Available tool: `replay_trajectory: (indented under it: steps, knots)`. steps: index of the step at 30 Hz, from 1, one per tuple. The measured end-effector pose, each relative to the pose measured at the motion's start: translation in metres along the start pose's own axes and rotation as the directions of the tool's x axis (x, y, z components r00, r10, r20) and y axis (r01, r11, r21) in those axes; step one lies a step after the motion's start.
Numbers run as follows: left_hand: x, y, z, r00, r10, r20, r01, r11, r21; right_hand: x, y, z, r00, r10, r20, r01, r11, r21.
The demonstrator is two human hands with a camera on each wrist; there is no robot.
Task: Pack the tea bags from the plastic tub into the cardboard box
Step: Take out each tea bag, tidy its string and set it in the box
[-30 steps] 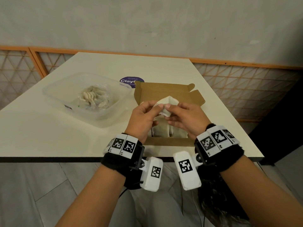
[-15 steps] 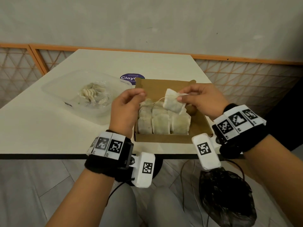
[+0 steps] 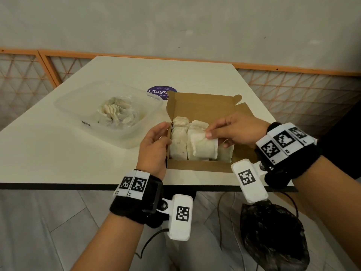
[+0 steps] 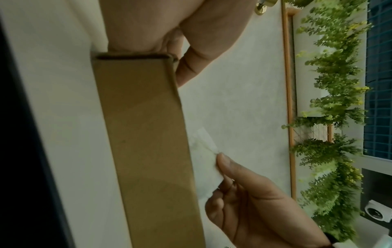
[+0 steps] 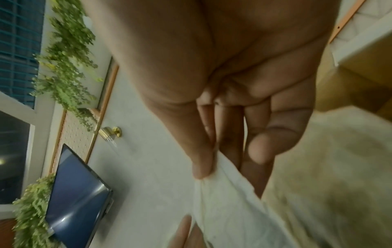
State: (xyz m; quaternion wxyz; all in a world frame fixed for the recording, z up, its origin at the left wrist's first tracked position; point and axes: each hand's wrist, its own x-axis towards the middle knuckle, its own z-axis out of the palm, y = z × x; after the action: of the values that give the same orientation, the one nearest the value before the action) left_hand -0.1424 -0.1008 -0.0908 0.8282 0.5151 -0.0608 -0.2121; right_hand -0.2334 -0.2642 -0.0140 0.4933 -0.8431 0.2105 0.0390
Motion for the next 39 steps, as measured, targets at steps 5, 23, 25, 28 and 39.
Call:
replay_trajectory:
  steps: [5,23,25,28,39]
  knots:
    - [0.001,-0.002,-0.002,1.0,-0.005,0.021,0.006,0.999,-0.045,-0.011,0.003,-0.043,0.968,-0.02,-0.25,0.009,0.999,-0.048]
    - [0.006,-0.007,-0.005,0.999,0.015,0.052,-0.011,0.998,-0.063,0.004,0.032,-0.067,0.974,-0.03,-0.223,-0.097,0.838,-0.537]
    - [0.006,-0.007,-0.006,0.998,0.014,0.056,-0.011,0.998,-0.06,-0.002,0.023,-0.071,0.972,-0.076,-0.222,-0.055,0.848,-0.528]
    - [0.006,-0.007,-0.006,0.998,0.021,0.058,-0.019,0.999,-0.042,-0.02,0.001,-0.075,0.96,-0.155,-0.234,0.023,0.874,-0.486]
    - [0.003,-0.007,-0.004,0.998,0.031,0.051,-0.029,0.998,-0.05,0.014,0.001,0.01,0.994,0.049,0.094,-0.031,0.982,-0.184]
